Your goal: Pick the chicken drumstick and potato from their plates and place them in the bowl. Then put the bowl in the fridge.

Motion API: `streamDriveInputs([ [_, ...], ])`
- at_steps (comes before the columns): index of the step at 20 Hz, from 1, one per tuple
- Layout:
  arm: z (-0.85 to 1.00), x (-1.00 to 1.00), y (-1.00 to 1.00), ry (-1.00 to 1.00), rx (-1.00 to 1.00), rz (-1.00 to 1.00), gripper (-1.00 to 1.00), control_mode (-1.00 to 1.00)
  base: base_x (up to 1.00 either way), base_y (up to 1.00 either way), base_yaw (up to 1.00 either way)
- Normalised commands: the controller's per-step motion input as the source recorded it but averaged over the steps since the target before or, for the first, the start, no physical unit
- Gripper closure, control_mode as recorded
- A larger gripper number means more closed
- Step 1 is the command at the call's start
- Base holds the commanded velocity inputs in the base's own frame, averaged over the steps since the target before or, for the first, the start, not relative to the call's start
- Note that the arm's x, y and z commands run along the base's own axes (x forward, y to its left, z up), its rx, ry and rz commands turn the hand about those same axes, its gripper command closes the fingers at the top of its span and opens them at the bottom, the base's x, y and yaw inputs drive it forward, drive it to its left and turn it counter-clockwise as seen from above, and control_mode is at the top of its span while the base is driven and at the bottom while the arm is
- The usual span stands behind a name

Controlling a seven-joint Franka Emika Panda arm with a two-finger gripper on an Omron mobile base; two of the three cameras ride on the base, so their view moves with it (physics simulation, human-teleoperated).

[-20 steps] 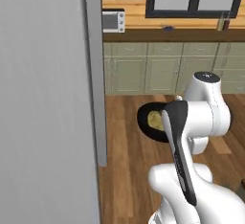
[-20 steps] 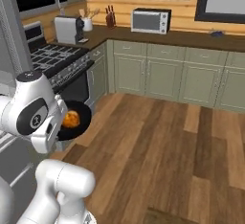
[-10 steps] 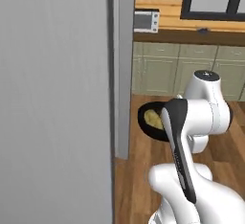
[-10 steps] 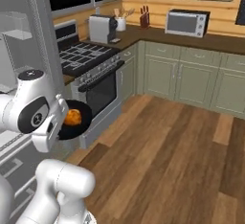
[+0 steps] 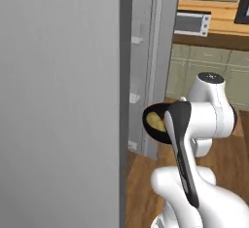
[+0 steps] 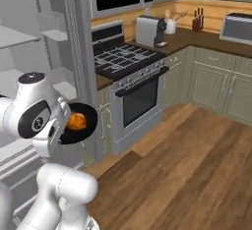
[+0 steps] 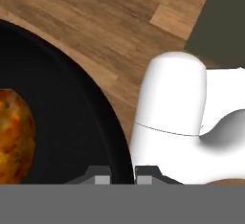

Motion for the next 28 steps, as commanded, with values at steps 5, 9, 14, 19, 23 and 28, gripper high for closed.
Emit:
streamDriveInputs([
  [5, 0.0, 0.0, 0.0, 0.0, 0.0, 0.0, 1.0, 1.0, 0.88, 0.0, 0.66],
  [9, 0.0, 0.0, 0.0, 0.0, 0.0, 0.0, 1.0, 1.0, 0.27, 0.1, 0.53],
  [14, 0.0, 0.0, 0.0, 0.0, 0.0, 0.0, 1.0, 1.0, -0.33, 0.37, 0.31],
  [19, 0.0, 0.0, 0.0, 0.0, 0.0, 0.0, 1.0, 1.0, -0.39, 0.19, 0.25],
  [23, 0.0, 0.0, 0.0, 0.0, 0.0, 0.0, 1.0, 1.0, 0.0, -0.04, 0.6],
  [28, 0.0, 0.0, 0.0, 0.0, 0.0, 0.0, 1.0, 1.0, 0.2, -0.29, 0.67],
])
